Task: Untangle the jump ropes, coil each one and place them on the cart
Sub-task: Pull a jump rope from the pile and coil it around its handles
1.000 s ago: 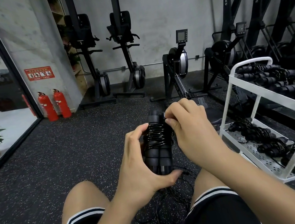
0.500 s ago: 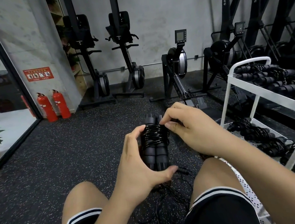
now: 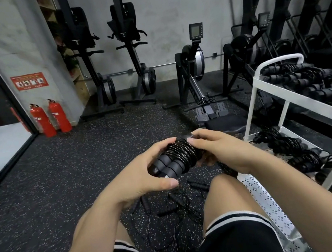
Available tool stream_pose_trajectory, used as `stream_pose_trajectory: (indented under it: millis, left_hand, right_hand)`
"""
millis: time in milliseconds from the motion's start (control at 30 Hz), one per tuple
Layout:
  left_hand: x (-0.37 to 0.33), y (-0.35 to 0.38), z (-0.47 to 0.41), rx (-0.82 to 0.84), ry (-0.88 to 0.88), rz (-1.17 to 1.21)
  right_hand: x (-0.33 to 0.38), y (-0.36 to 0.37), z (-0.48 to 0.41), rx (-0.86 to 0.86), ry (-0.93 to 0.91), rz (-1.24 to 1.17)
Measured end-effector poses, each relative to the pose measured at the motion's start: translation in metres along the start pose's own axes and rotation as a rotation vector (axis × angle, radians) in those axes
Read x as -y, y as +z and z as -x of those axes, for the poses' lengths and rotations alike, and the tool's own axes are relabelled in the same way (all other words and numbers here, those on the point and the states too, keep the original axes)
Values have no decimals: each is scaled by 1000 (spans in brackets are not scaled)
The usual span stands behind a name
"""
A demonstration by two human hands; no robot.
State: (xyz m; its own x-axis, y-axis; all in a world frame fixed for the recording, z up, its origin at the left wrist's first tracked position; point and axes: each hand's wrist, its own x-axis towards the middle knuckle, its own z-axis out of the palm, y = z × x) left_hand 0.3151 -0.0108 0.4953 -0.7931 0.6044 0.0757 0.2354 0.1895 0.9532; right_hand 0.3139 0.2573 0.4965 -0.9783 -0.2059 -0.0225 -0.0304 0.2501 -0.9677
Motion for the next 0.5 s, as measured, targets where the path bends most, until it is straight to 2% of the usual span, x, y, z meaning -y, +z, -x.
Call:
stream_pose_trajectory:
  millis: [167, 367, 500]
  left_hand:
    - [29, 2, -49, -119, -55, 130]
    - [77, 38, -125, -315, -171, 374]
    - [102, 68, -177, -410, -229, 443]
  right_hand:
    - [-33, -19, -6, -62, 84, -365]
    - [-83, -37, -5, -219, 211, -470]
    - [-126, -54, -9, -194, 283, -476]
